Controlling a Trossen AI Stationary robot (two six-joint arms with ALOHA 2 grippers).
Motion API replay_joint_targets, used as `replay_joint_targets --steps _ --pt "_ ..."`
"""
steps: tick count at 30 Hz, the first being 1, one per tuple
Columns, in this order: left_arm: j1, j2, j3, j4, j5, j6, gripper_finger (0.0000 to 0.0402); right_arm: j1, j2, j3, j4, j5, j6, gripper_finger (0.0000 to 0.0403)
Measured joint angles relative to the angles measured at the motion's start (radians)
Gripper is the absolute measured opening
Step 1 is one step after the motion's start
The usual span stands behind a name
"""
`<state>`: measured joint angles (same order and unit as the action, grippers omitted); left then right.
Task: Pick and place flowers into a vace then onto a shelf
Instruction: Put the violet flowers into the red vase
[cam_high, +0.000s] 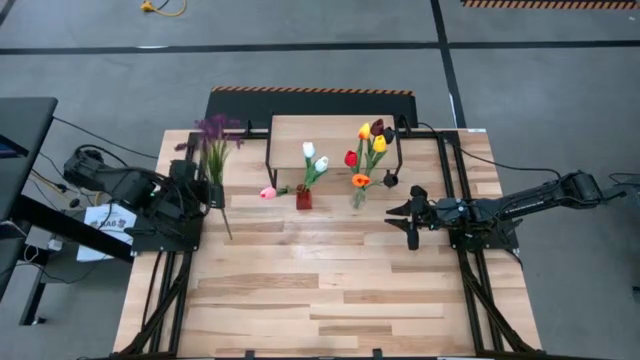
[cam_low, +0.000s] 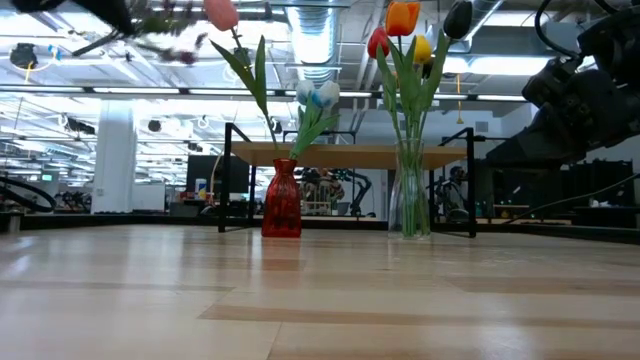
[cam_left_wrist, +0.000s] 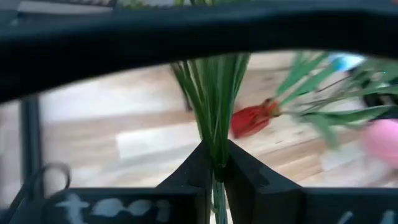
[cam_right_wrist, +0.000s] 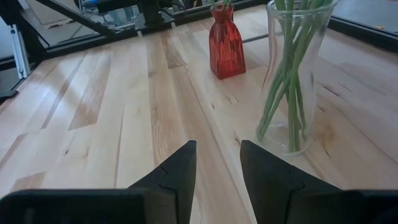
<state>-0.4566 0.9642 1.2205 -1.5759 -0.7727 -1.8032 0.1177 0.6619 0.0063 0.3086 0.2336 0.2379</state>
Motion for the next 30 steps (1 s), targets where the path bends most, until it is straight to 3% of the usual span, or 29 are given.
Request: replay_joint_targets --steps 19,30 --pt "-0.003 0.237 0.547 0.004 -0.215 0.435 0.0005 0.000 0.000 0.000 -0.009 0.000 0.009 0.0118" --pt "-0.082 0.419 0.853 0.104 -0.415 0.794 0.0004 0.000 0.000 0.000 -0.009 0.000 0.009 0.0118"
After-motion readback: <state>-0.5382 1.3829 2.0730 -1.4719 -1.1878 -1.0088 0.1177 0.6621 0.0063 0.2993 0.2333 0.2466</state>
